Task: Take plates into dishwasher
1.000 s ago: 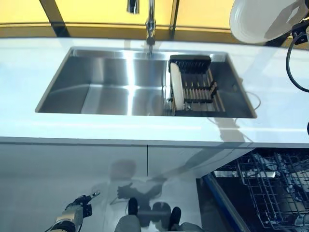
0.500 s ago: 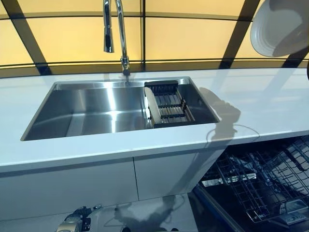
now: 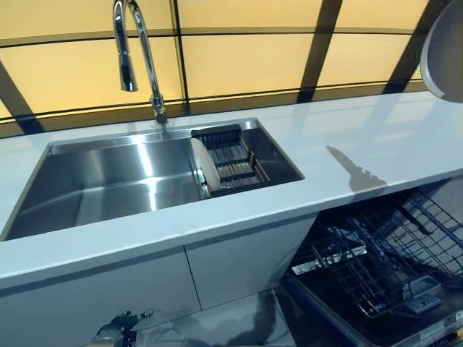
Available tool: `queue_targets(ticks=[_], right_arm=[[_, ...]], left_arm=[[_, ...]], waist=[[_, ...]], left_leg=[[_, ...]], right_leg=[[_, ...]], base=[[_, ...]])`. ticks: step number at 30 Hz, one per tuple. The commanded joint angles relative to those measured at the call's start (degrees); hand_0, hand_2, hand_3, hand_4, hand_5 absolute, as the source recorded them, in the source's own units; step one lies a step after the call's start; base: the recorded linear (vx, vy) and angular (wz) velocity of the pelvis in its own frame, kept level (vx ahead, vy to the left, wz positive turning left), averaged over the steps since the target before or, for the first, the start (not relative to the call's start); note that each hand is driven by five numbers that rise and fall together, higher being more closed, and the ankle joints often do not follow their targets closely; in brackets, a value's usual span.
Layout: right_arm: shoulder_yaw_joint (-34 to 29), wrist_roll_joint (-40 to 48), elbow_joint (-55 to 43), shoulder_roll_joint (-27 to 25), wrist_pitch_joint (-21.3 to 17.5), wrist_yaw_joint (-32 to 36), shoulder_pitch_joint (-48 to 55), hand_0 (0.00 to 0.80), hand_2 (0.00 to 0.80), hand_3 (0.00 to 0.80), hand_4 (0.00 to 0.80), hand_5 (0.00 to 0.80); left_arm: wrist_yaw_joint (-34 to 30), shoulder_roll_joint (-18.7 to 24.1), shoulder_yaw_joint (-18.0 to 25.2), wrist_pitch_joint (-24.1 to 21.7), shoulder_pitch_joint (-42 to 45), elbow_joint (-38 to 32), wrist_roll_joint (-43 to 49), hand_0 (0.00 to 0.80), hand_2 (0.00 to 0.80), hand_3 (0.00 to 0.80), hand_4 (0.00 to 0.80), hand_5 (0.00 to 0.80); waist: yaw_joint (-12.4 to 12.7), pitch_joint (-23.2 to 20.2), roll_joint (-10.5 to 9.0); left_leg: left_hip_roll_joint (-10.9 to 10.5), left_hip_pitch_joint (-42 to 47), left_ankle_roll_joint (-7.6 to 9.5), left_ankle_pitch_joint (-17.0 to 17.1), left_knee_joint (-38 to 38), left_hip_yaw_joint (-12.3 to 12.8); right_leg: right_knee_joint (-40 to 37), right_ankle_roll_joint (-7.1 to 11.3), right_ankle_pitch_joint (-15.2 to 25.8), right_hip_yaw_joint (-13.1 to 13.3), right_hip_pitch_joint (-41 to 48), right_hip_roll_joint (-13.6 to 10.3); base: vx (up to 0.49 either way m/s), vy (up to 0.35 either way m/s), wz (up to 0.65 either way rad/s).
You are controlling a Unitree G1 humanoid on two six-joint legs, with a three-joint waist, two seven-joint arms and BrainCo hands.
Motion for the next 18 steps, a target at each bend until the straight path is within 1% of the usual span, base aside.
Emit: queue_targets(ticks=[1,4,8,12,15,18], right_arm=[[-4.00,-5.20,-2.62,-5.87,-3.24,-0.70,1.29,0.800,0.800,0.800,0.800,0.800],[-9.89,-7.89,-3.87,-7.98,-3.98,-0.37,8.84,0.800,0.800,0.800,0.800,0.800],[-21.41,-8.79,-5.88,-8.95,-5.45,0.20,23.00,0.800,0.800,0.800,0.800,0.800],[-32.55,-10.20,-7.52,-8.48,-7.16,0.66,36.11,0.800,0.800,0.800,0.800,0.800],[-38.94,-11.82,-9.22,-7.19,-7.98,0.17,44.27,0.800,0.800,0.800,0.800,0.800],[-44.19,-13.12,-11.49,-5.92,-8.03,1.46,51.36,0.800,0.800,0.800,0.800,0.800]], left_arm=[[-0.80,2.96,-0.67,-2.89,-2.77,1.30,2.37,0.000,0.000,0.000,0.000,0.000],[-1.11,2.67,-0.03,-3.30,-2.52,1.39,2.56,0.000,0.000,0.000,0.000,0.000],[-0.93,2.30,0.88,-3.64,-2.13,1.54,2.68,0.000,0.000,0.000,0.000,0.000],[-1.28,3.01,1.61,-3.50,-2.77,2.03,3.27,0.000,0.000,0.000,0.000,0.000],[-1.76,3.38,1.93,-3.46,-3.18,2.37,3.91,0.000,0.000,0.000,0.000,0.000],[-2.38,3.48,2.10,-3.82,-3.17,2.49,4.82,0.000,0.000,0.000,0.000,0.000]], waist=[[-1.45,1.04,-2.78],[-2.72,1.24,-2.45],[-4.28,1.37,-2.18],[-5.35,1.67,-2.37],[-5.97,1.98,-2.46],[-6.49,2.23,-2.45]], left_leg=[[2.68,4.34,-2.09,-3.47,0.15,-1.47],[2.81,4.52,-2.04,-3.54,0.15,-0.83],[2.95,4.65,-2.06,-3.55,0.15,-0.11],[3.03,4.71,-1.94,-3.73,0.15,0.66],[3.04,4.78,-1.82,-3.87,0.15,1.16],[3.11,4.83,-1.74,-3.94,0.15,1.49]], right_leg=[[0.16,6.04,-1.24,2.08,1.86,-2.68],[0.16,6.03,-1.12,2.95,1.46,-2.36],[0.16,6.07,-0.89,3.81,0.93,-2.07],[0.16,6.11,-0.65,4.61,0.27,-1.81],[0.16,6.11,-0.58,5.24,-0.10,-1.57],[0.16,6.13,-0.50,5.72,-0.43,-1.39]], base=[[-0.028,-0.019,-0.05],[-0.028,-0.014,-0.17],[-0.020,-0.007,-0.09],[-0.032,-0.014,-0.16],[-0.033,-0.015,-0.14],[-0.016,-0.010,-0.06]])
